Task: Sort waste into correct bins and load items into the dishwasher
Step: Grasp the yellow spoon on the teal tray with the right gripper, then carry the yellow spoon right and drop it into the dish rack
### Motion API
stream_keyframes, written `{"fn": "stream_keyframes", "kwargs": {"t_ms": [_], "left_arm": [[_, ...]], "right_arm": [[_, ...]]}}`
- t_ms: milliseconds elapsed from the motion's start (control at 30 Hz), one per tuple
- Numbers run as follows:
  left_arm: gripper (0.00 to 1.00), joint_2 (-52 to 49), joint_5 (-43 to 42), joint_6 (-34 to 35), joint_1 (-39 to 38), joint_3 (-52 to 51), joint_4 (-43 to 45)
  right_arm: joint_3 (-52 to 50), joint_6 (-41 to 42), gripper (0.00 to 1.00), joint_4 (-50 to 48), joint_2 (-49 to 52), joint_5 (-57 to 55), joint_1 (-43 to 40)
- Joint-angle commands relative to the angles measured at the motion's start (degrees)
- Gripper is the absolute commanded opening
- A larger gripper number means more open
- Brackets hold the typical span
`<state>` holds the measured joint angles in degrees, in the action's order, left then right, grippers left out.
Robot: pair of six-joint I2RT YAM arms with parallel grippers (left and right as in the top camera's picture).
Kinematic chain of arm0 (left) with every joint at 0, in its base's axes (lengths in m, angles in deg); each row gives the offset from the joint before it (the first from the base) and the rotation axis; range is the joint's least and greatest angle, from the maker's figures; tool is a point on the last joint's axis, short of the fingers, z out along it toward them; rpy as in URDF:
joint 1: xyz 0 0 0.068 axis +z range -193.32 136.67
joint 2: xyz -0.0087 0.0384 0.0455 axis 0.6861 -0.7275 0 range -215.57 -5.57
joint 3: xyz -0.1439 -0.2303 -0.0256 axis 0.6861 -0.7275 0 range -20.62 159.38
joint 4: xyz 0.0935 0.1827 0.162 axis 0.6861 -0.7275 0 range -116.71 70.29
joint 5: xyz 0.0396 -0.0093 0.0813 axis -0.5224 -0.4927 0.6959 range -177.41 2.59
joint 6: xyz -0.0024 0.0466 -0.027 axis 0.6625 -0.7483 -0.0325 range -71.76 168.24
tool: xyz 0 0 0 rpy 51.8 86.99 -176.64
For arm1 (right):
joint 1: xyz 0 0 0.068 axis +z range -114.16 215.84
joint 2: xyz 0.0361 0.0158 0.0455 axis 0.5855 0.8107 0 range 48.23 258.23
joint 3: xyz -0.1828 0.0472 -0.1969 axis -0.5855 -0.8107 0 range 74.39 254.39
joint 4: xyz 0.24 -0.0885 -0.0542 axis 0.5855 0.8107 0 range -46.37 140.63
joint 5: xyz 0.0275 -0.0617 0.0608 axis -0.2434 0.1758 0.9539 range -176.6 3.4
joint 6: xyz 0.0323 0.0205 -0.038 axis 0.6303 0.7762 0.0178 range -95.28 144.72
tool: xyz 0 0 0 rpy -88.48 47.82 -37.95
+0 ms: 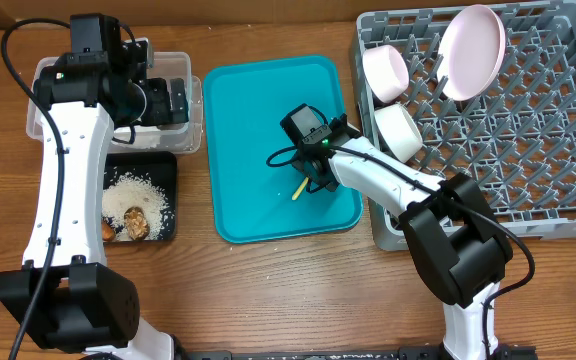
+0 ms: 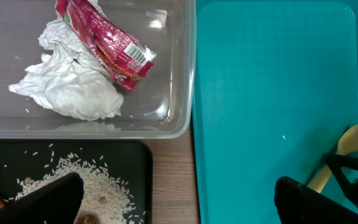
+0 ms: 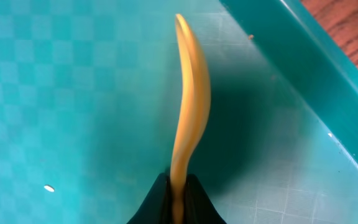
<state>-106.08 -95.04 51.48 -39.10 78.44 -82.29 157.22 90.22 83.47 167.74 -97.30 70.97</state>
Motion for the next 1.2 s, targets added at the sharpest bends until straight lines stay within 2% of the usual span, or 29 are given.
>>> {"fn": "stream_keyframes", "kwargs": {"t_ms": [0, 133, 300, 367, 467, 600, 667, 800, 933, 967, 1000, 1033, 1167], "left_arm": [[1.00, 0.7, 0.4, 0.4, -0.1, 1.4, 0.0], [1.00, 0.7, 0.4, 0.4, -0.1, 1.4, 0.0], [1.00, 0.7, 0.4, 0.4, -0.1, 1.4, 0.0], [1.00, 0.7, 0.4, 0.4, -0.1, 1.4, 0.0], [1.00, 0.7, 0.4, 0.4, -0.1, 1.4, 0.0], [1.00, 0.7, 0.4, 0.4, -0.1, 1.4, 0.0], [1.00, 0.7, 0.4, 0.4, -0.1, 1.4, 0.0], [1.00, 0.7, 0.4, 0.4, -0.1, 1.4, 0.0], [1.00, 0.7, 0.4, 0.4, -0.1, 1.4, 0.0], [1.00, 0.7, 0.4, 0.4, -0.1, 1.4, 0.0], [1.00, 0.7, 0.4, 0.4, -0.1, 1.4, 0.0], [1.00, 0.7, 0.4, 0.4, -0.1, 1.4, 0.0], [1.00, 0.7, 0.4, 0.4, -0.1, 1.4, 0.0]], "right_arm": [[-1.1, -11.2, 0.04, -1.7, 0.9, 5.7, -0.2], [4.0, -27.7, 0.04, -0.3, -1.8, 12.2, -0.5], [8.3, -30.4, 0.04, 7.0, -13.2, 12.1, -1.0], [9.0, -29.5, 0.04, 11.7, -22.6, 10.9, -3.5], [8.9, -14.2, 0.04, 23.0, -31.8, -2.8, -9.2], [8.2, 3.8, 0.04, 36.9, -35.2, -16.3, -16.4], [5.6, 11.6, 0.04, 39.0, -34.8, -17.4, -18.4], [-4.3, 26.6, 0.04, 35.4, -34.2, -18.9, -20.2], [-11.7, 29.5, 0.04, 28.6, -34.2, -19.6, -21.7], [-13.0, 29.5, 0.06, 27.1, -34.2, -19.6, -22.1], [-14.3, 29.5, 0.25, 25.7, -34.2, -19.5, -22.3], [-14.7, 29.5, 0.31, 25.0, -34.2, -19.8, -22.5], [-14.9, 29.2, 0.36, 22.7, -34.2, -21.2, -24.0]]}}
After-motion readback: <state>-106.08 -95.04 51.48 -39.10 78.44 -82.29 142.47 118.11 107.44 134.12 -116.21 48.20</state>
